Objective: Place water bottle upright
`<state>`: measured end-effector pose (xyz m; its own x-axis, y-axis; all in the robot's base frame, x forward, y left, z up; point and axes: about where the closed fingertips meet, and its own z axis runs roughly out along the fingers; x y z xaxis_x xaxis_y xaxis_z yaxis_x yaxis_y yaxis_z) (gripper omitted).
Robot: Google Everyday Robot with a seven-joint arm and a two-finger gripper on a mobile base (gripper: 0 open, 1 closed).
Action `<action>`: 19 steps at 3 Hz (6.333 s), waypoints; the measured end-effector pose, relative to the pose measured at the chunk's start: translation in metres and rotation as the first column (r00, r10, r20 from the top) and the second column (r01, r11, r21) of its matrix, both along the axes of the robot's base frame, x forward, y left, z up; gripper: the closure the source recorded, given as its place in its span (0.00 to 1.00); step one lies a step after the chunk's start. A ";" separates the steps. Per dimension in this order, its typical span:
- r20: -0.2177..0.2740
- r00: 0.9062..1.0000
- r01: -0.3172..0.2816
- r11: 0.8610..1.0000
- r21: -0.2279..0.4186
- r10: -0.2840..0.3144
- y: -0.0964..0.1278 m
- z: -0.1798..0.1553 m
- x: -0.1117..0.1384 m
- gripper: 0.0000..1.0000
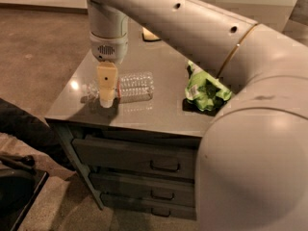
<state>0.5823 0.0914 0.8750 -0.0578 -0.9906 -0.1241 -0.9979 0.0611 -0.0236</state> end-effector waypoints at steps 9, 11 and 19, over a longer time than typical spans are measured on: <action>-0.138 0.974 0.223 0.693 0.685 -0.177 -0.030 0.105 0.045 1.00; -0.211 0.886 0.398 0.443 0.803 -0.414 -0.056 0.108 0.063 1.00; -0.214 0.624 0.178 -0.130 0.975 -0.751 -0.068 0.123 0.084 1.00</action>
Offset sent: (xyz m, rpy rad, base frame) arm 0.0102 -0.0102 -0.0241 -0.0434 0.0673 -0.1278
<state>0.6661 0.0236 0.9975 -0.1181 0.2521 -0.9605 -0.5943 0.7569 0.2718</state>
